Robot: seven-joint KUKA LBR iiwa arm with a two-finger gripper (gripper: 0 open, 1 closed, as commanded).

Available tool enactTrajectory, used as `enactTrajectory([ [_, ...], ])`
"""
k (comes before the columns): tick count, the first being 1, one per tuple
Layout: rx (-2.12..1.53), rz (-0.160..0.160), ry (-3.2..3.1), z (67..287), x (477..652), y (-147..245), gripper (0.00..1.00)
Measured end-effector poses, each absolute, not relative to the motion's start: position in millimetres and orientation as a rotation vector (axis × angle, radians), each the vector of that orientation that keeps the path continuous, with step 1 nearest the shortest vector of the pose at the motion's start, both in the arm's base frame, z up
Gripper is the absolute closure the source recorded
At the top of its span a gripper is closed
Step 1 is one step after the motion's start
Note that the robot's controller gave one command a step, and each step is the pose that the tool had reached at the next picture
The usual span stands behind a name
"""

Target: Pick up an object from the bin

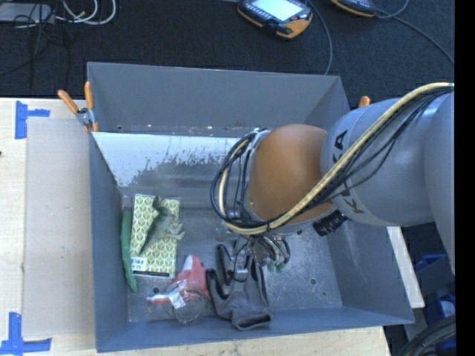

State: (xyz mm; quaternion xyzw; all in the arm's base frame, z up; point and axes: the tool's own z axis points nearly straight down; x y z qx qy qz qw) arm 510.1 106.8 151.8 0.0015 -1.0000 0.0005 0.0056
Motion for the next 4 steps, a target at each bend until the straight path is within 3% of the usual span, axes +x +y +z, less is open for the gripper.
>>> enactTrajectory([
  [1,-0.002,0.000,-3.139,156.3,512.0,106.2,0.00],
  [3,0.418,0.001,-3.099,109.1,498.4,165.1,0.00],
  [4,0.437,-0.001,-3.107,153.5,500.4,190.3,0.00],
])
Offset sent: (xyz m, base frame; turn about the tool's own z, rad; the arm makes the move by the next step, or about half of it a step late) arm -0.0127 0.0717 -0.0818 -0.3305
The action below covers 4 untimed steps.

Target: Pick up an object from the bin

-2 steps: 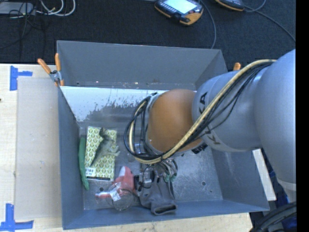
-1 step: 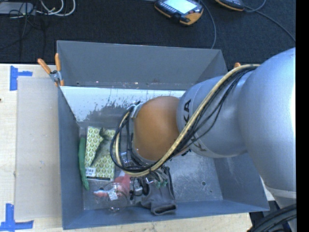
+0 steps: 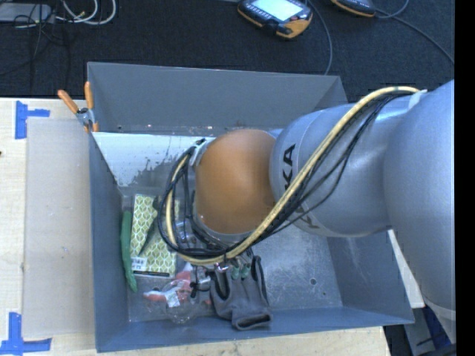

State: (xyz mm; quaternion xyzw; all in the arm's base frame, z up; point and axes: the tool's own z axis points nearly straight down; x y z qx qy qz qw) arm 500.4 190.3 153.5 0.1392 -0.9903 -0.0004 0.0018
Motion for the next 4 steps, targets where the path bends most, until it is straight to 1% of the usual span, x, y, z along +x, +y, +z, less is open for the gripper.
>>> enactTrajectory([
  [1,0.333,0.000,-3.112,94.6,497.0,160.4,0.00],
  [2,0.541,-0.004,-3.091,71.6,512.6,153.0,1.00],
  [4,0.539,-0.004,-3.090,74.0,512.0,152.8,1.00],
])
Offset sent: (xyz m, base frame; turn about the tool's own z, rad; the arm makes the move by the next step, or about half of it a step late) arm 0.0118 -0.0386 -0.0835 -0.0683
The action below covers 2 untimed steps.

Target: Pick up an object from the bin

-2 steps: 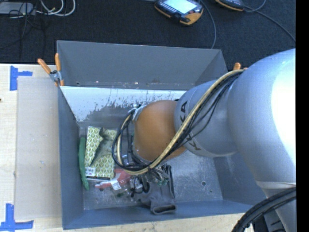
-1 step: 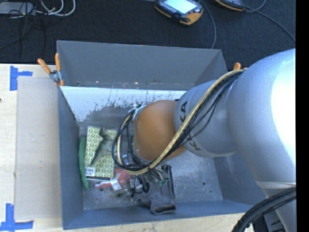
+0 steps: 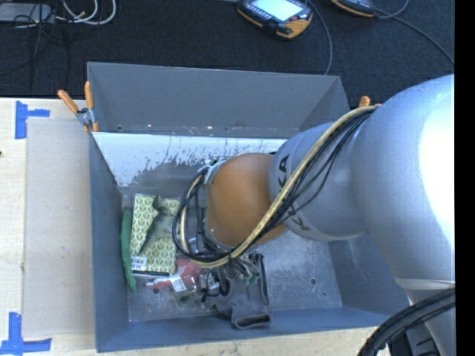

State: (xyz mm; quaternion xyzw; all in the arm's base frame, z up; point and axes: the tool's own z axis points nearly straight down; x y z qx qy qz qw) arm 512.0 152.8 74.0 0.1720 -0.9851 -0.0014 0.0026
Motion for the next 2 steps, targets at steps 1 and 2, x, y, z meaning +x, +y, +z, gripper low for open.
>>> enactTrajectory([
  [1,0.538,-0.003,-3.088,87.0,511.3,152.7,1.00],
  [2,0.538,-0.003,-3.090,101.0,512.1,153.2,1.00],
])
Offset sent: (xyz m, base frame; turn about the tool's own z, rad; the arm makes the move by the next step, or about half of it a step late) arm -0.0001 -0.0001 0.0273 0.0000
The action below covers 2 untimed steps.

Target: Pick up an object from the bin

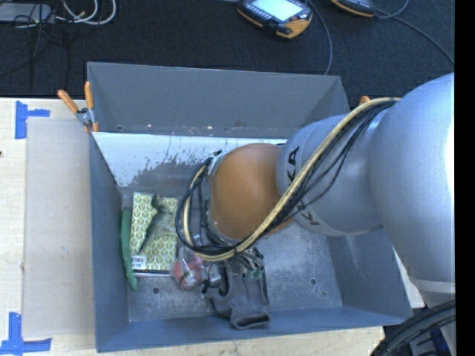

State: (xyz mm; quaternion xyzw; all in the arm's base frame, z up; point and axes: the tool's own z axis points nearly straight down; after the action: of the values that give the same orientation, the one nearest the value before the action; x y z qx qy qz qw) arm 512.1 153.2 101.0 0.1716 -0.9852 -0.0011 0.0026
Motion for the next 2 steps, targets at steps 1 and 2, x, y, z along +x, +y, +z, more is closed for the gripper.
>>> enactTrajectory([
  [1,0.539,-0.003,-3.090,105.6,512.1,153.3,1.00],
  [2,0.537,-0.003,-3.088,110.4,511.4,153.3,1.00],
])
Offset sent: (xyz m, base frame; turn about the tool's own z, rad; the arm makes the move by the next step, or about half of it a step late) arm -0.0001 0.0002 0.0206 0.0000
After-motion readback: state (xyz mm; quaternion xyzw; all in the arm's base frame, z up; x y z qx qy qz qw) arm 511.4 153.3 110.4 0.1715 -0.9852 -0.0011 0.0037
